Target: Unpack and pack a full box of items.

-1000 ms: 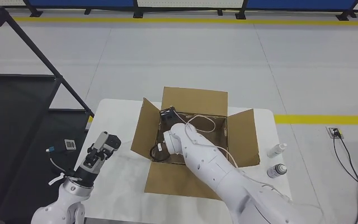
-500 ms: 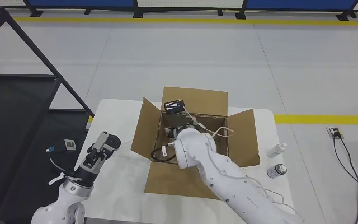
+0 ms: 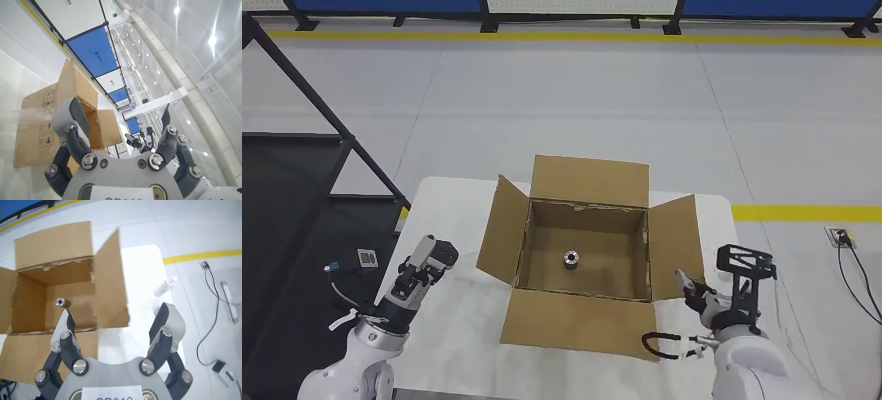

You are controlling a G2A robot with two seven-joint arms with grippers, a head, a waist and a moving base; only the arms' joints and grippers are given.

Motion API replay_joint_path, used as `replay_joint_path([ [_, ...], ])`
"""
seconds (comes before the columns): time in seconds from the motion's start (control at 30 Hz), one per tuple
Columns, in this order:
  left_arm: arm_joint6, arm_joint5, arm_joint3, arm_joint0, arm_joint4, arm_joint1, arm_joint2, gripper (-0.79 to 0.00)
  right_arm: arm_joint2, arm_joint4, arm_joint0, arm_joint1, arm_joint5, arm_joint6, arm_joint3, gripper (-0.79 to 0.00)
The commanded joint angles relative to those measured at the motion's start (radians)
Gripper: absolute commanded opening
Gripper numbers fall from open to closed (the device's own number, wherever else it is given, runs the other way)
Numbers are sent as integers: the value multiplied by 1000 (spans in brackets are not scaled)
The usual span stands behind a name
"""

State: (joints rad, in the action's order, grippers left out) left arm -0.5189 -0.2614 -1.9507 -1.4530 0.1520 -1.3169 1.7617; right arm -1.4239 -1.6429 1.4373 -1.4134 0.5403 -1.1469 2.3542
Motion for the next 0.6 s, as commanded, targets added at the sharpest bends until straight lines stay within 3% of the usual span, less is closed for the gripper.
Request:
replay_joint_path([
  [0.0,0,0,0,0,0,0,0,0,-106,64,47,0,27,2,-4,0],
  [0.1,0,0,0,0,0,0,0,0,-245,163,96,2,11,-55,-20,0],
  [0.23,0,0,0,0,0,0,0,0,-361,254,46,8,-42,-141,-140,0],
  [0.57,0,0,0,0,0,0,0,0,-446,412,-107,24,-152,-181,-378,0],
])
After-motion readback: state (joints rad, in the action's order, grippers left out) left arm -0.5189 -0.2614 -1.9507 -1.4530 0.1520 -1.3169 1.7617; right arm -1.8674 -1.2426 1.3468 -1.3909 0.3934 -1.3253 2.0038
